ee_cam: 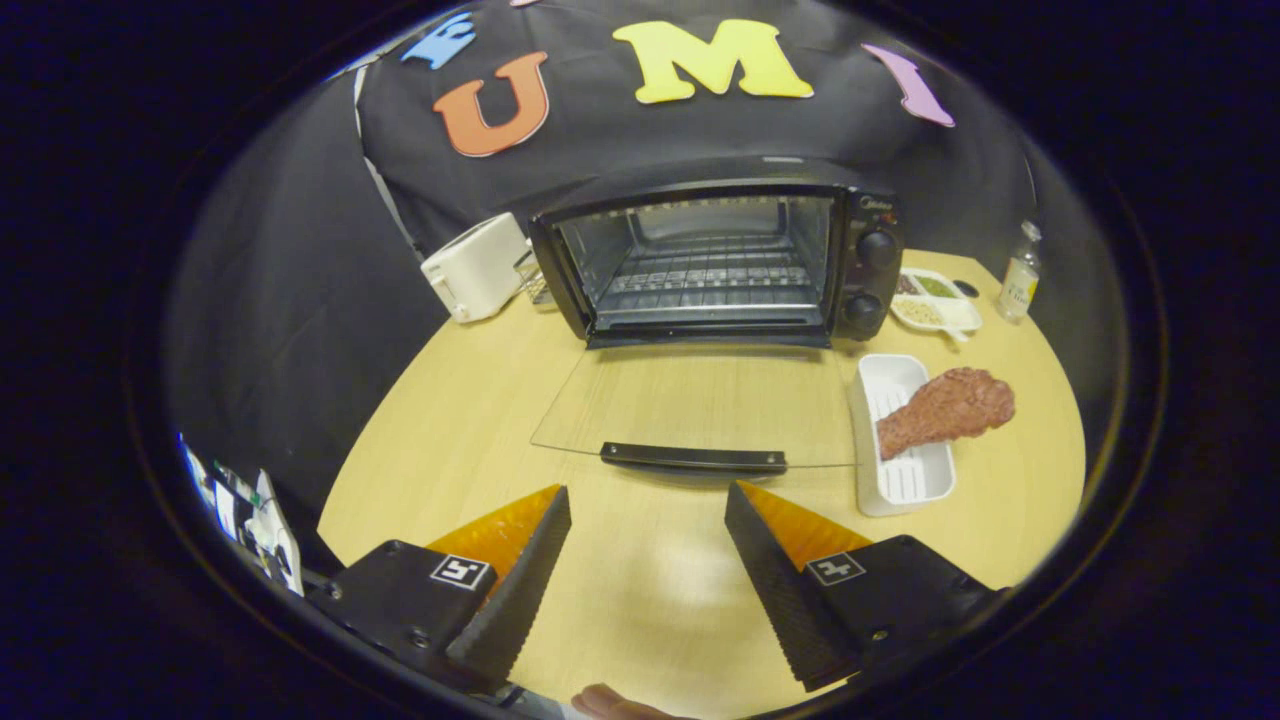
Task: Open the toaster oven, put the food inside, and close the toaster oven door.
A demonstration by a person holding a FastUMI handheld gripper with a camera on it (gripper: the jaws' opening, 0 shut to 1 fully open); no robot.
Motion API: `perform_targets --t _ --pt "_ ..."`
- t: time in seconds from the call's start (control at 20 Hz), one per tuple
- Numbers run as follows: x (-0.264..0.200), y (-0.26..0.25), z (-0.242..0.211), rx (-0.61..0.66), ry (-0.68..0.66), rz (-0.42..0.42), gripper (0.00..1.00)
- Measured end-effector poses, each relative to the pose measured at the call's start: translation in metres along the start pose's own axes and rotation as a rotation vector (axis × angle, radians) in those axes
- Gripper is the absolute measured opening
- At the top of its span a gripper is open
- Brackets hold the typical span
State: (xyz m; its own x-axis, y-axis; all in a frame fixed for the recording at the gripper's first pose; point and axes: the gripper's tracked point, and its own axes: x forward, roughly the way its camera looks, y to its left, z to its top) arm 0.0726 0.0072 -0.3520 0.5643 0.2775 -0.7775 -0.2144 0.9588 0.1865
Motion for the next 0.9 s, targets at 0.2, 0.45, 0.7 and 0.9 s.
perform_targets --t 0.2,0.45,0.7,0.9 --pt "-0.042 -0.042 0.018 0.005 -0.068 -0.013 1.0" --pt "-0.072 -0.122 0.053 0.067 -0.148 -0.087 0.99" --pt "-0.052 -0.194 0.056 0.073 -0.1 -0.111 0.99" --pt "-0.017 -0.225 0.054 0.087 -0.02 -0.057 0.96"
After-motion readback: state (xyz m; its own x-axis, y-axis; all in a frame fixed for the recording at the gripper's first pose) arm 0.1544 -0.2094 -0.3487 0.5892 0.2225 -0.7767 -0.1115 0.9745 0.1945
